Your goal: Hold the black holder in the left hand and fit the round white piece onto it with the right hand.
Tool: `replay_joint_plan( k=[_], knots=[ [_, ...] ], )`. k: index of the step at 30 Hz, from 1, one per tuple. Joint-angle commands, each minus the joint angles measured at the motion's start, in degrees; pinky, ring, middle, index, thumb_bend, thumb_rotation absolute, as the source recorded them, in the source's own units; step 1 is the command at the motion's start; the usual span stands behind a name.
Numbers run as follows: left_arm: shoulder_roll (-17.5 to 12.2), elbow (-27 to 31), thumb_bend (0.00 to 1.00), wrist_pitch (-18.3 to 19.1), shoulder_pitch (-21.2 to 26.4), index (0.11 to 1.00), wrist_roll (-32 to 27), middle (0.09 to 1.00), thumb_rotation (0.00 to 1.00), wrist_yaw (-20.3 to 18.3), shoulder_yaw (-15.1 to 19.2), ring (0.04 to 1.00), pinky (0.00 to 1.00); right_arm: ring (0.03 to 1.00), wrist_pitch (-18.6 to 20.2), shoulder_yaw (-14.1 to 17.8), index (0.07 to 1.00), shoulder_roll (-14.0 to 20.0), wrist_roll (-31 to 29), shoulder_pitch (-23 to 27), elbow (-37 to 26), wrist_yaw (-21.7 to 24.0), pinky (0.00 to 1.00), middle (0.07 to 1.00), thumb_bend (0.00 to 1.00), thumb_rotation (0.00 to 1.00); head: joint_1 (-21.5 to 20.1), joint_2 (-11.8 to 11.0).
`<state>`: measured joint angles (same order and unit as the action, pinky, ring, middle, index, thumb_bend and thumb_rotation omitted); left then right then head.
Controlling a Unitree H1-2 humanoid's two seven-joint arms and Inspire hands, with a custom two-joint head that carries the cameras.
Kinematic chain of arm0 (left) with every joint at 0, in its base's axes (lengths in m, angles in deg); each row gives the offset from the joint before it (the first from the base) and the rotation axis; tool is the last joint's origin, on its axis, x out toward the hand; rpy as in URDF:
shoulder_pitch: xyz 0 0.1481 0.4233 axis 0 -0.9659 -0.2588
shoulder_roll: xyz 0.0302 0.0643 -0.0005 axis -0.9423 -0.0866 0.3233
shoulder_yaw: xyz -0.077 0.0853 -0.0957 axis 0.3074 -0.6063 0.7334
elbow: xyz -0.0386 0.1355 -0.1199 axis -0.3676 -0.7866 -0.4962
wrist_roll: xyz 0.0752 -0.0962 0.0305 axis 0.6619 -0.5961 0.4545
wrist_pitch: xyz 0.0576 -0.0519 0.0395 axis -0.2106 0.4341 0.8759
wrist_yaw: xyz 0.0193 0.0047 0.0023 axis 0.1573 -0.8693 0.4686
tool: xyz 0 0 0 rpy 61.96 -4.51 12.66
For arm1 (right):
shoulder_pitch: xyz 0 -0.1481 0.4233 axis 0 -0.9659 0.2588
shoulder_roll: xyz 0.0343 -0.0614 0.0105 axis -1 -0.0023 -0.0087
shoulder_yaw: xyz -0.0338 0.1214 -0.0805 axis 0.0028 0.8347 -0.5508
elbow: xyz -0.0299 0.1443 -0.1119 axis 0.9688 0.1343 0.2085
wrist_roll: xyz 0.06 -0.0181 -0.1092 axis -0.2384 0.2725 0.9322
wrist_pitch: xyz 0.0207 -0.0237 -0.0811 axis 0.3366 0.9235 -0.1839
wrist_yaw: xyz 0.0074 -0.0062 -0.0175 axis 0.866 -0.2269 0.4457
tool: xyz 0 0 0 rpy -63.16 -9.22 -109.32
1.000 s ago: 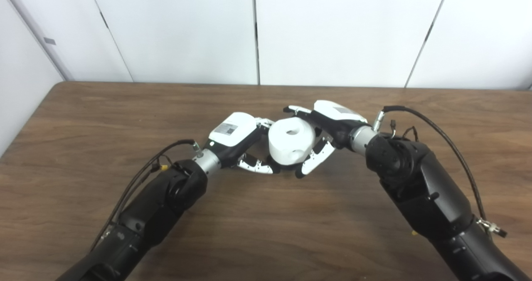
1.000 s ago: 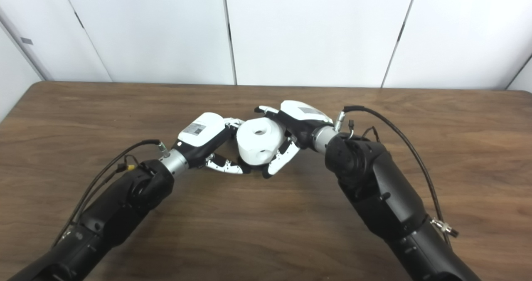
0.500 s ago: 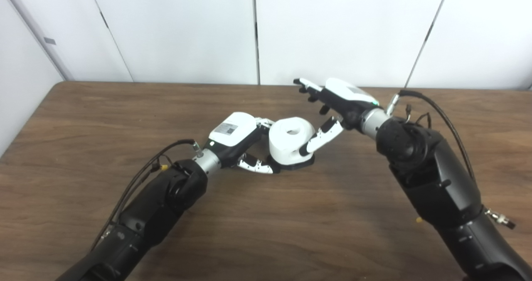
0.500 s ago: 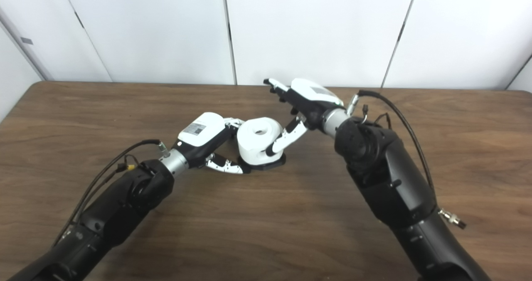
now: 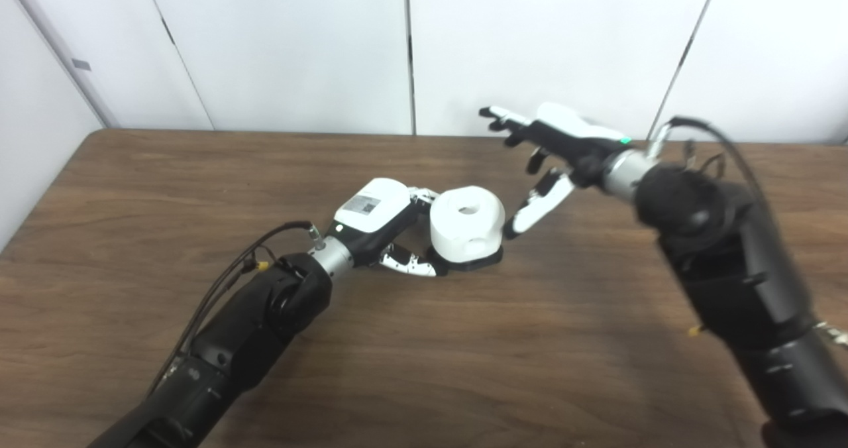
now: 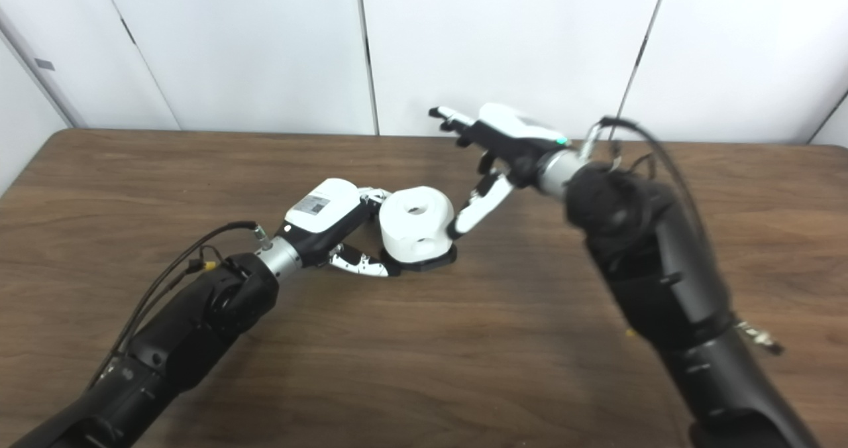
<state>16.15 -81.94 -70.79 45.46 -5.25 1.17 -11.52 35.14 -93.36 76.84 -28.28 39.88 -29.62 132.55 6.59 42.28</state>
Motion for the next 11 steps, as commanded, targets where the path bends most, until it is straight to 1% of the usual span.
replay_joint_plan(
  k=[1,3,6,9,11],
  knots=[
    [-1.3,-3.1,0.52,1.2,-1.1,0.481,1.5,0.797,0.08,-2.8,-0.8,0.775,0.61,0.842,0.2,3.0,0.899,1.2,-0.8,2.5,-2.8,-0.1,0.61,0.905,0.96,0.13,-0.1,-0.2],
    [-1.4,-3.3,0.52,1.2,-1.0,0.482,1.3,0.802,0.08,-3.0,-0.8,0.783,0.62,0.816,0.2,4.4,0.86,1.7,-0.8,1.6,-3.6,-1.4,0.6,0.877,0.92,0.13,-0.2,-0.3],
    [-1.4,-3.5,0.52,0.6,-0.9,0.481,1.1,0.799,0.08,-2.6,-0.7,0.776,0.61,0.781,0.0,6.7,0.803,1.5,-1.5,-0.2,-3.9,-4.7,0.59,0.836,0.86,0.08,-0.2,-0.3],
    [-1.5,-3.4,0.52,0.8,-0.9,0.481,1.2,0.799,0.08,-2.6,-0.5,0.776,0.61,0.77,-0.2,8.9,0.764,0.7,-2.8,-2.6,-3.7,-8.0,0.6,0.83,0.8,0.07,-0.1,-0.3],
    [-1.6,-3.4,0.52,0.8,-0.9,0.482,1.3,0.799,0.08,-2.8,-0.5,0.775,0.61,0.761,-0.5,9.2,0.756,0.7,-3.3,-3.4,-3.6,-9.4,0.59,0.832,0.78,0.07,-0.1,-0.3]
  ],
)
